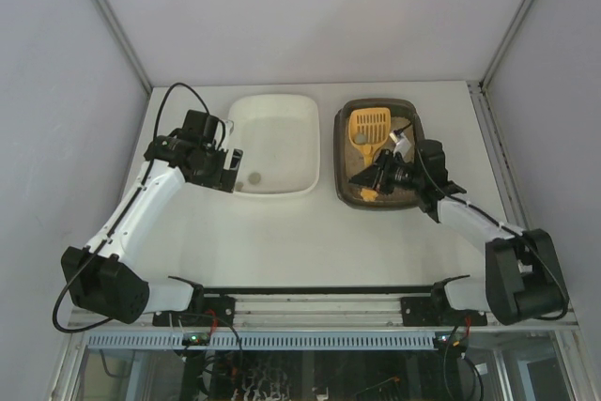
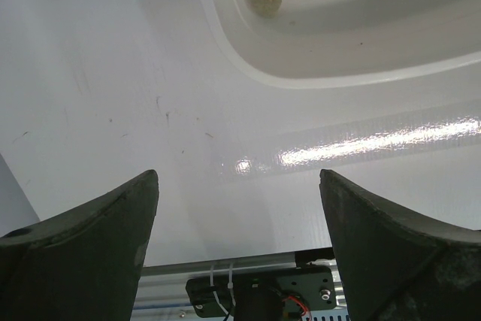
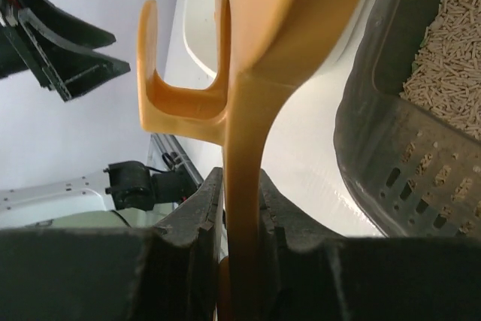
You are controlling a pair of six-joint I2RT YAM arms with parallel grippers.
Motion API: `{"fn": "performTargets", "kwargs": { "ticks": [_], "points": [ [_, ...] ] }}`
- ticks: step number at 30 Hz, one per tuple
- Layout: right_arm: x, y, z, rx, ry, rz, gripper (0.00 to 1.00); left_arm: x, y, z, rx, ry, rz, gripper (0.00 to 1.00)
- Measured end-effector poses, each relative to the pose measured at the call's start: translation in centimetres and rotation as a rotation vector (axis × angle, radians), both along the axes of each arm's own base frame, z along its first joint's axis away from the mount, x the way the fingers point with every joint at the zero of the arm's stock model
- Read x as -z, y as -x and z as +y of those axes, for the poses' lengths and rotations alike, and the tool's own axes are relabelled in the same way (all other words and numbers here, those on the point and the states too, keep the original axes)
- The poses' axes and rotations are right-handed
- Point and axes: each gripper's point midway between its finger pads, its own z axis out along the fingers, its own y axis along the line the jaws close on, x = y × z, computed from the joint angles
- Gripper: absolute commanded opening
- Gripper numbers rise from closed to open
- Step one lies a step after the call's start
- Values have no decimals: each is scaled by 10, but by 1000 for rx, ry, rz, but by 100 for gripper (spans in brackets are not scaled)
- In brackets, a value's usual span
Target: Clean the litter box
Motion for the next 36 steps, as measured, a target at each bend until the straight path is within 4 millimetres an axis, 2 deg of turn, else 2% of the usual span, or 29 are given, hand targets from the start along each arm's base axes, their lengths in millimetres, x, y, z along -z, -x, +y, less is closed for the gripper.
{"fn": "performTargets", "kwargs": {
  "ticks": [2,5,7,10,14,19,23,28,32,36],
  "points": [
    [-3,6,-5,-3,35,-35,0,0,0,0,0,0,0,92],
    [-10,7,-18,24,-8,-53,0,0,0,0,0,1,1,92],
    [-2,1,-37,98,-21,-14,0,0,0,0,0,1,0,92],
    [11,-5,-52,171,26,46,0,-1,0,0,0,2,-3,92],
    [7,1,-44,129,61,58,0,-2,0,0,0,3,-8,91],
    [-3,-2,-63,185,60,34,0,-2,0,0,1,4,-7,91],
    [-5,13,-44,98,49,44,0,-2,1,-1,2,6,-7,91],
    [3,8,-64,176,1,85,0,-2,1,-1,3,7,-6,91],
    [-4,8,-60,165,-31,77,0,-2,1,-1,4,9,-6,91],
    [-5,15,-44,104,-3,61,0,-2,1,-1,4,9,-6,91]
  ]
}}
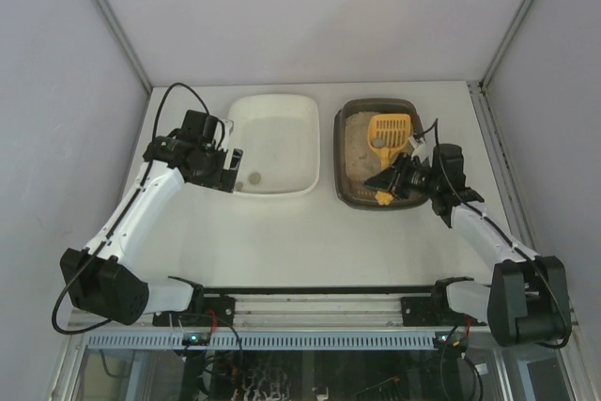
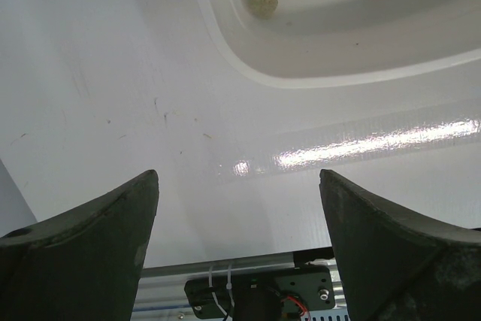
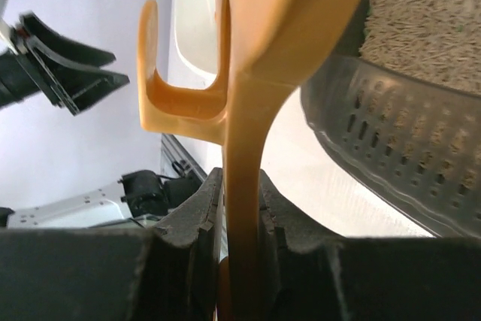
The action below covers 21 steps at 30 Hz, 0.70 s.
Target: Clean the litter box
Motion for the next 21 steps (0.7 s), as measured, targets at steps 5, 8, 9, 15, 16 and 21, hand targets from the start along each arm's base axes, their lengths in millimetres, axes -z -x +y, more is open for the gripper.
{"fn": "performTargets", "kwargs": {
  "ticks": [5,8,9,15,16,21],
  "points": [
    [-7,-2,17,-50,166,-30,0,-1,-1,5,-16,-27,-9,92],
    [-20,-17,26,-58,290,-70,0,-3,-4,14,-42,-57,-24,92],
    [-26,-24,29,-55,343,-83,0,-5,-4,16,-49,-55,-28,92],
    [-39,-40,72,-131,624,-127,0,-27,-10,27,-102,2,-83,91],
    [-38,-42,83,-151,694,-139,0,-31,-11,29,-112,20,-89,91],
    [-19,-44,114,-236,992,-161,0,-45,-14,43,-170,113,-97,91]
  ]
}}
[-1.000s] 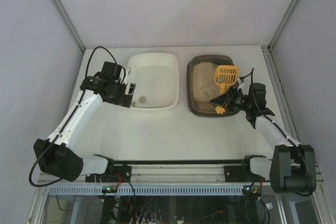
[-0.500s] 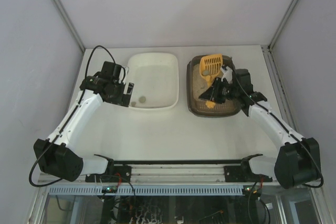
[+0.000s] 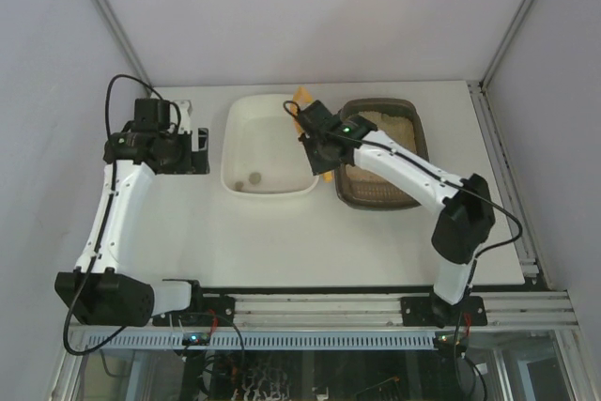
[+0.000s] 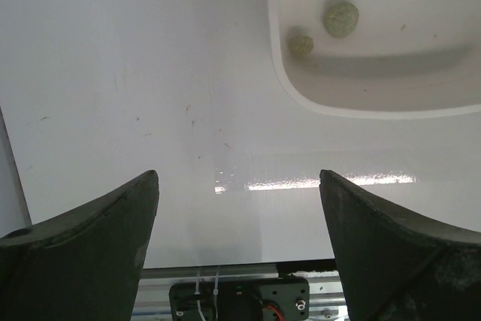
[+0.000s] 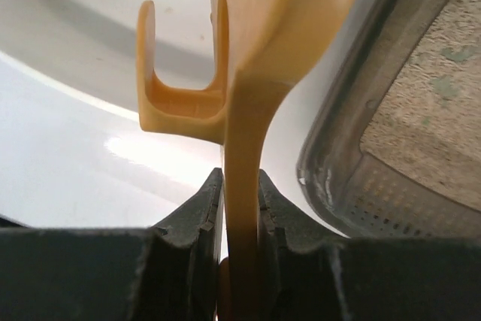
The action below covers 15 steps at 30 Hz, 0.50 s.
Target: Clean the litter box
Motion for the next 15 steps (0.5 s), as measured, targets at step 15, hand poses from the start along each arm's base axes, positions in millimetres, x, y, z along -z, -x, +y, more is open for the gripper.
{"fn": "performTargets", "kwargs": {
  "ticks": [15],
  "points": [
    [47,5,-7,-121,713,-104,0,-13,10,6,-23,60,-37,92]
  ]
}}
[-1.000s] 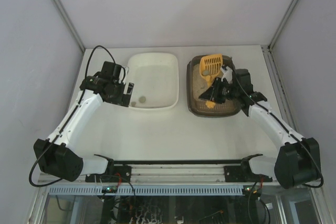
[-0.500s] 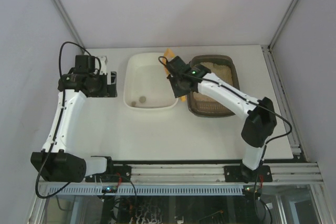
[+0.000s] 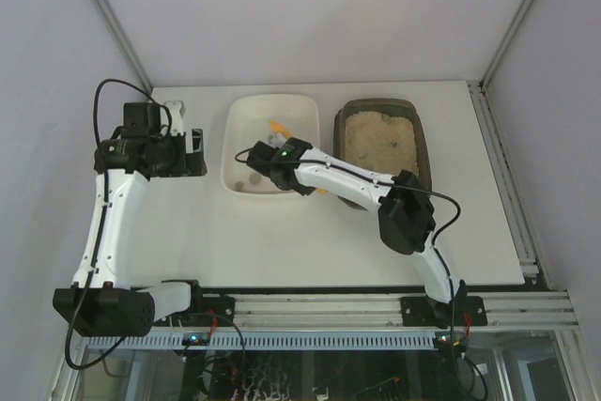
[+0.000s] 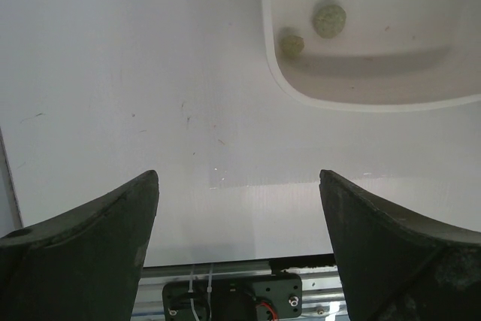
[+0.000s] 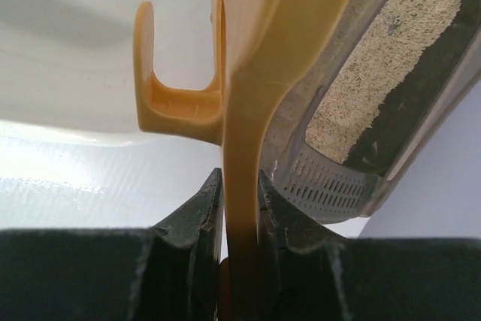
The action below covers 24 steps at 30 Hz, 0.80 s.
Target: Clean the litter box
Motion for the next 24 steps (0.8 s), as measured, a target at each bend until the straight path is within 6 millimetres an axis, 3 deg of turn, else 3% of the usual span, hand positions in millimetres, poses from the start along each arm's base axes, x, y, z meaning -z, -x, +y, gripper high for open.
{"fn": "performTargets", "kwargs": {
  "ticks": [5,9,16,21,24],
  "points": [
    [-8,-3,-7,3,34,-34,0,0,1,1,-4,0,-1,92],
    [-28,-10,-31,32,41,-65,0,0,1,1,-3,3,-1,92],
    [-68,-5,-127,167,114,-103,0,3,0,-4,22,26,13,91],
    [-54,5,-185,240,249,-23,0,11,-2,-11,53,56,54,91],
    [-44,11,-204,261,292,40,0,17,-2,-16,82,71,94,92]
  ]
}}
